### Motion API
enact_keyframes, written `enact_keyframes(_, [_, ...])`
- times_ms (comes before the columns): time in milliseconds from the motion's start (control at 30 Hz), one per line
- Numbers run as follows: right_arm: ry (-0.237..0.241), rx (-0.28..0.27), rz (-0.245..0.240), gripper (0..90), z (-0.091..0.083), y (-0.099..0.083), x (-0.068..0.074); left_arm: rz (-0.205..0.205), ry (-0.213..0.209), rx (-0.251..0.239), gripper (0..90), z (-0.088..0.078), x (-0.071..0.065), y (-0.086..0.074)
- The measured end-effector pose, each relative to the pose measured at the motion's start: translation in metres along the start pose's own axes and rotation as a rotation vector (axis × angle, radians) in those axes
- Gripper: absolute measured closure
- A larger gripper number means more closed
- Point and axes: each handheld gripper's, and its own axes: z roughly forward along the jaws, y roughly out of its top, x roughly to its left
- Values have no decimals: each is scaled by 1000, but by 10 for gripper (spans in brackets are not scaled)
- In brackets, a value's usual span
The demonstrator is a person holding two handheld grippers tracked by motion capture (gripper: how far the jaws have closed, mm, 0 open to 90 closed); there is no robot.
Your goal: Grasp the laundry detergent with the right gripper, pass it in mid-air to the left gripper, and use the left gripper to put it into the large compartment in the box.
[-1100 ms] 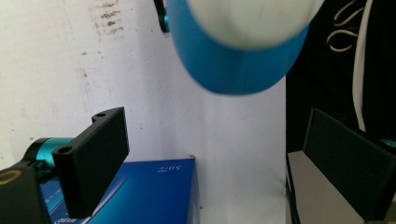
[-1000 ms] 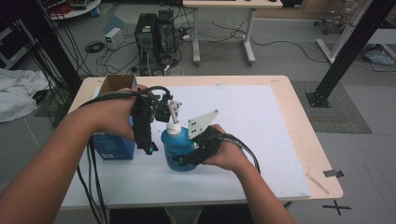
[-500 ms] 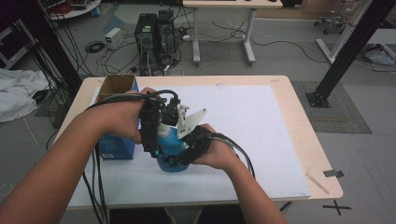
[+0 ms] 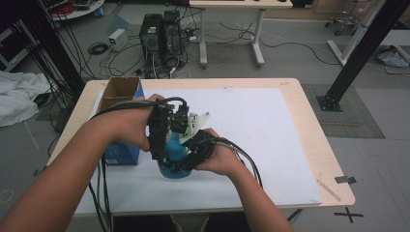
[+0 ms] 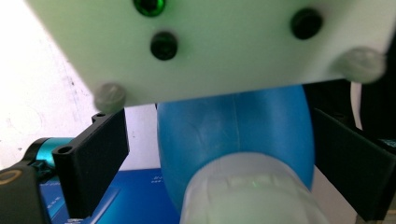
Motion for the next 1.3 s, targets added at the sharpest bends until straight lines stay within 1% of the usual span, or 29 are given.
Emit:
enact_keyframes(300, [4, 1, 6, 462, 0, -1, -1, 4, 10, 17, 71, 3, 1, 2])
enact_keyframes(400, [-14, 3, 9, 462, 2, 0, -1, 7, 13, 24, 90, 4, 1, 2])
enact_keyframes(467, [1, 0, 12, 462, 2, -1, -1, 11, 16, 27, 90, 4, 2, 2])
enact_keyframes(733, [-7, -2, 17, 462, 2, -1, -1, 16, 26, 30, 111, 4, 1, 2])
enact_keyframes(800, [-9, -1, 15, 462, 2, -1, -1, 18, 21, 32, 136, 4, 1, 2])
enact_keyframes(867, [-9, -1, 16, 462, 1, -1, -1, 20, 23, 33, 141, 4, 1, 2])
enact_keyframes(900, [-17, 2, 9, 462, 1, -1, -2, 21, 24, 34, 141, 4, 1, 2])
enact_keyframes(967, [-12, -1, 17, 462, 1, 0, -1, 19, 26, 33, 144, 4, 1, 2])
enact_keyframes(1067, [-6, -3, 19, 462, 1, 0, -1, 18, 20, 37, 182, 3, 1, 2])
enact_keyframes(1300, [-12, -7, 20, 462, 2, 0, -2, 14, 17, 38, 199, 3, 1, 3])
